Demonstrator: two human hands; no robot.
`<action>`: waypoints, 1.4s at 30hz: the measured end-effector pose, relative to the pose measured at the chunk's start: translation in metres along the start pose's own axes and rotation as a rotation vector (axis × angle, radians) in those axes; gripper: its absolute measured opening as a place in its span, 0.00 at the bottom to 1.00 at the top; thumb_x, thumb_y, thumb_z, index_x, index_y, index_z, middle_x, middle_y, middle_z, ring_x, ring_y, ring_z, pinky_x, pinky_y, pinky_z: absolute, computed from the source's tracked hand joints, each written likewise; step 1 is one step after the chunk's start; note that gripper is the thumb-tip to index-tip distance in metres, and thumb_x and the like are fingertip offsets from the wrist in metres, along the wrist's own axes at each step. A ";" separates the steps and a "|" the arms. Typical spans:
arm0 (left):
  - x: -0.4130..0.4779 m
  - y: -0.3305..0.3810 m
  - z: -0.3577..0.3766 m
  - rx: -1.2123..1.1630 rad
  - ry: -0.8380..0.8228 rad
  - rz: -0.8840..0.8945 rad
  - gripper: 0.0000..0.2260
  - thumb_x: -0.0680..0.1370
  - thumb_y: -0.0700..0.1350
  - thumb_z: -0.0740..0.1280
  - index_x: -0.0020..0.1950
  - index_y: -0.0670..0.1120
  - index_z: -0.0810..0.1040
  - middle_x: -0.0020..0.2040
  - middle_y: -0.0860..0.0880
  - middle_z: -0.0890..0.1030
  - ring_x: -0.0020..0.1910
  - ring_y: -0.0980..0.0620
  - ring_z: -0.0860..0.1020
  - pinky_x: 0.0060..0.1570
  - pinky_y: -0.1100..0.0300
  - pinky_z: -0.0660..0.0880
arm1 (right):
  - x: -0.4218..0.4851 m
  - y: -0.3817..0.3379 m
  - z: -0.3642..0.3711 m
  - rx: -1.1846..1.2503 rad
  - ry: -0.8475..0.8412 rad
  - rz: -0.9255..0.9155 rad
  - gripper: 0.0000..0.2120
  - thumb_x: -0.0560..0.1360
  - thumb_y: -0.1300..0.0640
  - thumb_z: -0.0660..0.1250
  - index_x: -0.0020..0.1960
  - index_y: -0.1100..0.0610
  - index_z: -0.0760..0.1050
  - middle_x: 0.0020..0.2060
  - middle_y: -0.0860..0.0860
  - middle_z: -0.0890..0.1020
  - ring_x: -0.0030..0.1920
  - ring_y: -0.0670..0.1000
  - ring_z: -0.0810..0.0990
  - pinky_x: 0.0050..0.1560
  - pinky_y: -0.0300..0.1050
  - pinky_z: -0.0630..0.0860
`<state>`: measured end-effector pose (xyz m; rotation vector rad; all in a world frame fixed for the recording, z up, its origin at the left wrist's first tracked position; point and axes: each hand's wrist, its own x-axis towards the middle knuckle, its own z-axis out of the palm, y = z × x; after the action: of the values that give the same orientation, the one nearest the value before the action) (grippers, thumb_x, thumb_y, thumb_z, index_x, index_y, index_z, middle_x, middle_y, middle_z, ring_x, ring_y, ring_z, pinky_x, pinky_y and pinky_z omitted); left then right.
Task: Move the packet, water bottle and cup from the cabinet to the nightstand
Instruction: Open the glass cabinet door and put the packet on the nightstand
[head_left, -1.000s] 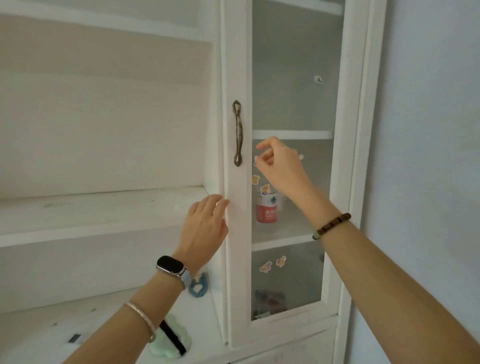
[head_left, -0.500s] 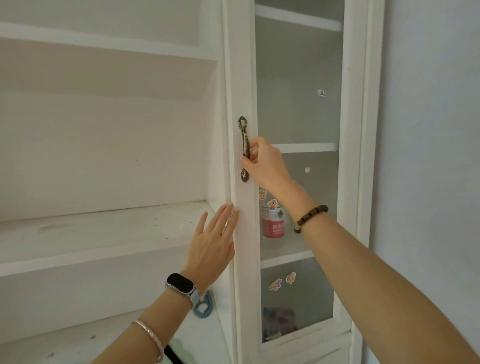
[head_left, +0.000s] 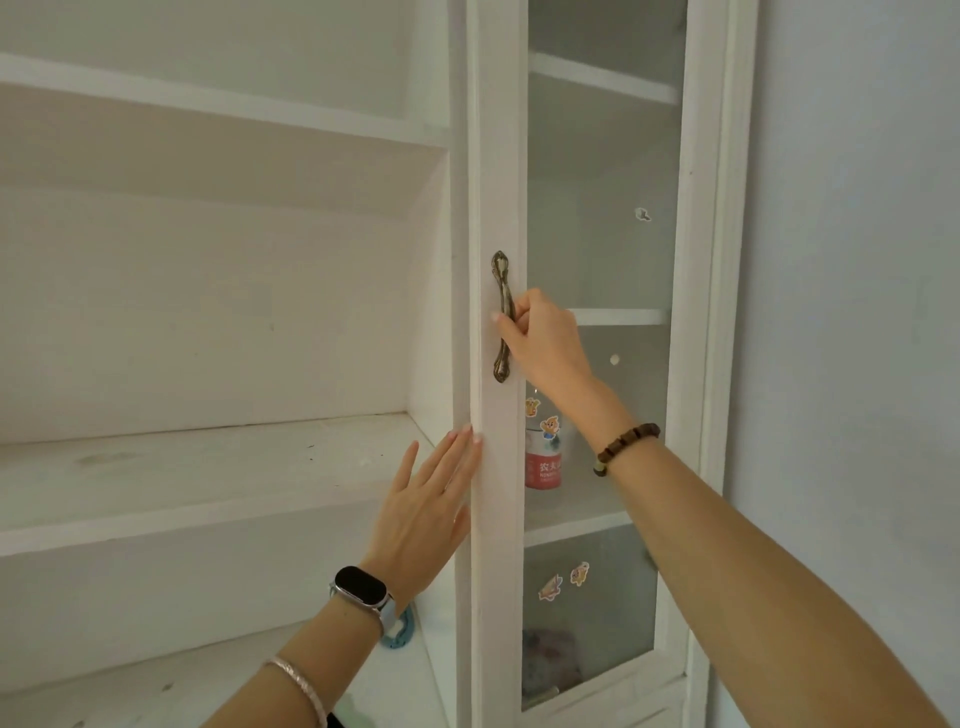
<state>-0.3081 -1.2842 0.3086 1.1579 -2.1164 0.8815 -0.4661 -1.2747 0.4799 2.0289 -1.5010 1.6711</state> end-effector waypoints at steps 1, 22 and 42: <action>-0.002 0.003 0.000 -0.026 0.001 0.007 0.33 0.77 0.49 0.63 0.77 0.44 0.52 0.77 0.45 0.56 0.76 0.48 0.54 0.72 0.44 0.57 | -0.004 0.000 -0.004 0.006 0.014 -0.007 0.11 0.80 0.53 0.63 0.49 0.62 0.72 0.36 0.53 0.77 0.36 0.51 0.76 0.38 0.44 0.75; -0.016 0.152 -0.058 -0.673 0.178 0.242 0.28 0.81 0.47 0.56 0.78 0.46 0.47 0.78 0.49 0.53 0.77 0.55 0.51 0.75 0.52 0.51 | -0.093 0.024 -0.172 0.233 0.153 0.074 0.10 0.80 0.56 0.63 0.56 0.62 0.74 0.39 0.54 0.83 0.39 0.49 0.84 0.45 0.43 0.82; 0.067 0.343 -0.062 -0.799 0.218 0.521 0.32 0.78 0.51 0.59 0.78 0.45 0.50 0.79 0.49 0.49 0.77 0.54 0.47 0.74 0.46 0.54 | -0.118 0.111 -0.344 0.063 0.230 0.254 0.13 0.82 0.64 0.58 0.63 0.61 0.76 0.46 0.52 0.84 0.43 0.43 0.84 0.45 0.34 0.79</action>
<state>-0.6275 -1.1292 0.3017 0.1026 -2.2672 0.2593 -0.7695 -1.0457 0.4662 1.6581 -1.6983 1.9890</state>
